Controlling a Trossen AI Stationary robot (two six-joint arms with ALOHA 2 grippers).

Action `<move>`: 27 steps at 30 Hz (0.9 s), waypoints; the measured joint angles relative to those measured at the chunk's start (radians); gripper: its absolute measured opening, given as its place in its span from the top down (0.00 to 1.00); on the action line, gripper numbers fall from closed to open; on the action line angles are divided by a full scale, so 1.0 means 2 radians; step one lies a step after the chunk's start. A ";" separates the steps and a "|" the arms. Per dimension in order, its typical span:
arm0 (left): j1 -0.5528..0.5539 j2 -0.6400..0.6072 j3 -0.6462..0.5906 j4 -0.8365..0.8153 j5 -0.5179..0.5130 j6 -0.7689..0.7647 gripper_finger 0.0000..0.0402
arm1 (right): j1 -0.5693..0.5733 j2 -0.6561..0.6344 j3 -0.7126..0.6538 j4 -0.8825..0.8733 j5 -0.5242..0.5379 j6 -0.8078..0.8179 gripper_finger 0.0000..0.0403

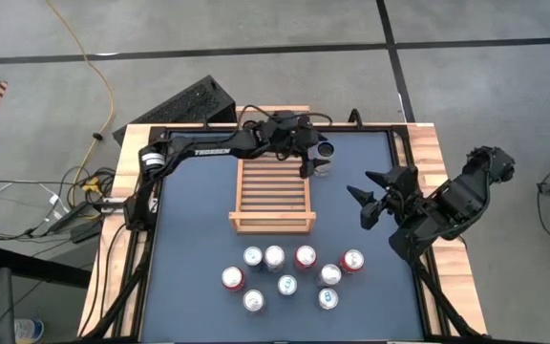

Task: Place canned beverage on shelf
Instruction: Put the white soda can on the shelf aligned with the other white soda cans

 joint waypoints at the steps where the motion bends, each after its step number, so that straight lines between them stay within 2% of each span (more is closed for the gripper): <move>1: -0.001 0.010 0.009 -0.002 -0.003 0.003 0.15 | 0.000 0.001 0.000 0.000 0.000 0.000 0.31; 9: 0.000 0.054 0.072 -0.024 -0.056 0.005 0.15 | 0.005 0.005 0.000 0.002 -0.003 0.000 0.31; 12: -0.001 0.055 0.074 -0.041 -0.075 0.026 0.15 | 0.007 0.004 0.000 0.001 -0.003 0.000 0.31; 19: -0.004 0.055 0.074 -0.090 -0.073 0.028 0.15 | 0.008 0.004 0.000 0.000 -0.003 -0.006 0.31; 27: -0.014 0.056 0.074 -0.078 -0.098 0.054 0.15 | 0.007 0.012 0.000 -0.002 -0.003 -0.009 0.31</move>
